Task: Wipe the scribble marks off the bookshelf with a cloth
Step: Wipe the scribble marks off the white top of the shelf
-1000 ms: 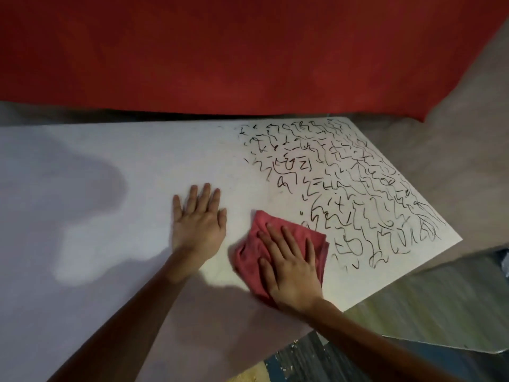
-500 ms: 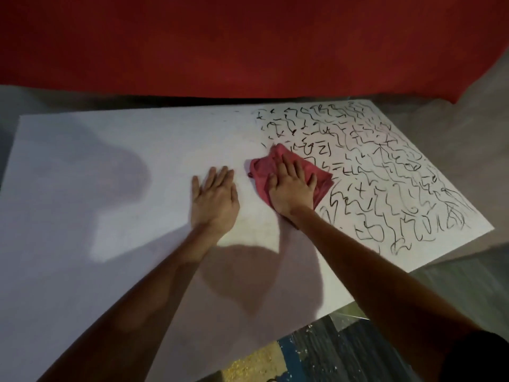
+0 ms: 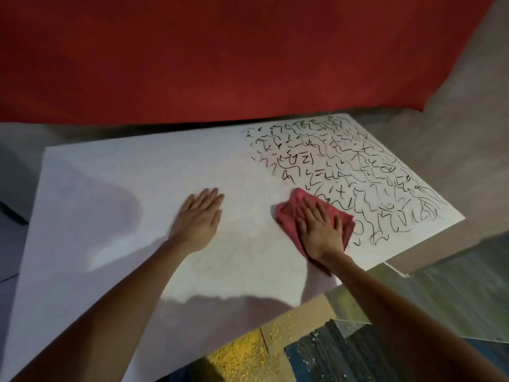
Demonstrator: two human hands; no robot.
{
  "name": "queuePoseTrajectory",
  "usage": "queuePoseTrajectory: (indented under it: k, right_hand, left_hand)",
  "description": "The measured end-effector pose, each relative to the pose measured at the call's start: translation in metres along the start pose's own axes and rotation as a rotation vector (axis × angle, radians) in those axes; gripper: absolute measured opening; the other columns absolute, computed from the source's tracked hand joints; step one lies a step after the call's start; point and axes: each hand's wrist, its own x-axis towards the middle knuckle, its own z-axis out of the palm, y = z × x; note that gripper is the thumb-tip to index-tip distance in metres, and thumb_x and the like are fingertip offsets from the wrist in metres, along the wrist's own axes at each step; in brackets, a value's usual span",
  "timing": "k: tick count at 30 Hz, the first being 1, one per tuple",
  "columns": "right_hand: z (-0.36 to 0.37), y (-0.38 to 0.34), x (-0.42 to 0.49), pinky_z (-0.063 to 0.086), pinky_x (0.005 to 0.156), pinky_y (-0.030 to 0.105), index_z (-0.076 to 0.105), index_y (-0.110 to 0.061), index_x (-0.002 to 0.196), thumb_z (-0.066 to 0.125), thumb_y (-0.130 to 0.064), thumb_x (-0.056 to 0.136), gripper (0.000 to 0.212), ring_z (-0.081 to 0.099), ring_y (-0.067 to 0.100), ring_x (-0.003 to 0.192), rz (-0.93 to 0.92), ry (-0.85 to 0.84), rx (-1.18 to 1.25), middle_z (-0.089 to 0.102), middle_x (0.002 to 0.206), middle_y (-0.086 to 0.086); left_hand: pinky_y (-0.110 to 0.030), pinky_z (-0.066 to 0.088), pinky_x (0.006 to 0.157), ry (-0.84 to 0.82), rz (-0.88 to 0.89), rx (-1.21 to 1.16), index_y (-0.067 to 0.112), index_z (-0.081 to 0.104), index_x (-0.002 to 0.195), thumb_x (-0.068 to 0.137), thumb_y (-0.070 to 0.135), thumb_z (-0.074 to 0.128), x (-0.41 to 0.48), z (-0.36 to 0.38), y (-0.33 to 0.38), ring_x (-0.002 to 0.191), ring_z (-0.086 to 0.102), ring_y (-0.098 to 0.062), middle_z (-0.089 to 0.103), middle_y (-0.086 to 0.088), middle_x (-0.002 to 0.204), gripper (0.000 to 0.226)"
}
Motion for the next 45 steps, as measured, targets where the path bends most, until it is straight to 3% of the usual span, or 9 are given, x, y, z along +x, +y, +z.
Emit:
queuePoseTrajectory:
  k: [3, 7, 10, 14, 19, 22, 31, 36, 45]
  right_hand:
    - [-0.001, -0.020, 0.004, -0.003, 0.116, 0.053, 0.009, -0.031, 0.153, 0.016, -0.046, 0.100, 0.055, -0.003, 0.016, 0.148, 0.167, 0.035, 0.074, 0.001, 0.161, -0.009]
    - [0.020, -0.081, -0.042, 0.006, 0.113, 0.059, 0.037, -0.023, 0.145, 0.012, -0.067, 0.080, 0.082, 0.019, 0.024, 0.146, -0.137, 0.042, -0.037, 0.029, 0.155, -0.004]
    - [0.037, -0.094, -0.077, 0.017, 0.108, 0.052, 0.048, -0.031, 0.137, 0.018, -0.069, 0.090, 0.067, 0.043, 0.020, 0.134, -0.351, 0.044, -0.089, 0.047, 0.144, -0.010]
    - [0.034, -0.072, -0.062, 0.022, 0.113, 0.049, 0.044, -0.037, 0.136, 0.007, -0.057, 0.098, 0.056, 0.045, 0.016, 0.132, -0.374, 0.029, -0.047, 0.046, 0.143, -0.016]
    - [0.016, -0.062, 0.002, -0.013, 0.111, 0.046, 0.020, -0.038, 0.150, -0.005, -0.063, 0.084, 0.075, -0.001, 0.015, 0.148, -0.299, -0.013, 0.078, 0.011, 0.159, -0.017]
    - [0.006, -0.057, 0.050, -0.010, 0.113, 0.050, 0.014, -0.039, 0.151, -0.011, -0.060, 0.077, 0.081, -0.006, 0.014, 0.147, -0.265, 0.013, 0.039, 0.005, 0.159, -0.017]
    - [-0.025, -0.054, 0.250, 0.002, 0.114, 0.056, 0.014, -0.031, 0.152, 0.019, -0.044, 0.102, 0.052, 0.002, 0.017, 0.147, -0.150, 0.040, 0.011, 0.012, 0.160, -0.009]
    - [-0.032, -0.070, 0.312, 0.003, 0.114, 0.055, 0.019, -0.023, 0.152, 0.019, -0.041, 0.102, 0.053, 0.005, 0.019, 0.147, -0.081, 0.078, 0.035, 0.016, 0.159, -0.003]
    - [-0.009, -0.068, 0.160, -0.008, 0.115, 0.044, 0.021, -0.031, 0.151, -0.007, -0.055, 0.080, 0.080, 0.002, 0.010, 0.147, -0.444, 0.025, -0.022, 0.014, 0.158, -0.016]
  left_hand:
    - [-0.026, -0.005, 0.115, 0.016, -0.015, -0.009, 0.021, 0.018, 0.152, 0.070, 0.049, -0.021, 0.002, 0.000, 0.004, 0.148, 0.007, -0.010, 0.010, 0.006, 0.159, 0.096]
    - [-0.030, 0.010, 0.115, 0.081, -0.006, -0.079, 0.014, 0.040, 0.145, 0.081, 0.047, -0.002, 0.005, 0.003, -0.001, 0.142, 0.030, -0.018, 0.033, -0.001, 0.153, 0.084]
    - [-0.035, 0.035, 0.098, 0.235, 0.068, -0.084, 0.006, 0.068, 0.116, 0.087, 0.032, 0.030, 0.008, 0.007, -0.005, 0.107, 0.065, -0.030, 0.066, -0.011, 0.122, 0.054]
    - [-0.043, 0.052, 0.072, 0.249, 0.059, -0.056, 0.007, 0.074, 0.097, 0.081, 0.026, 0.034, 0.027, -0.009, -0.003, 0.081, 0.066, -0.034, 0.070, -0.010, 0.093, 0.047]
    - [-0.049, 0.027, 0.108, 0.146, -0.006, -0.010, 0.006, 0.050, 0.137, 0.094, 0.031, 0.033, 0.077, -0.028, 0.006, 0.133, 0.041, -0.032, 0.044, -0.013, 0.145, 0.052]
    - [-0.047, 0.004, 0.116, 0.057, -0.096, 0.062, 0.015, 0.017, 0.153, 0.103, 0.034, 0.030, 0.115, -0.026, -0.003, 0.148, 0.005, -0.021, 0.009, -0.001, 0.161, 0.055]
    - [-0.046, -0.008, 0.116, -0.033, -0.259, 0.127, 0.026, -0.007, 0.153, 0.099, 0.052, 0.005, 0.137, -0.005, -0.014, 0.147, -0.013, -0.018, -0.014, 0.003, 0.160, 0.061]
    - [-0.047, -0.009, 0.116, -0.055, -0.287, 0.090, 0.029, -0.010, 0.152, 0.058, 0.057, -0.027, 0.142, -0.006, -0.015, 0.147, -0.015, -0.016, -0.017, 0.007, 0.159, 0.100]
    - [-0.051, -0.003, 0.116, 0.054, -0.215, 0.043, 0.024, 0.015, 0.153, 0.074, 0.058, -0.012, 0.138, -0.002, -0.016, 0.148, 0.004, -0.022, 0.007, 0.002, 0.160, 0.090]
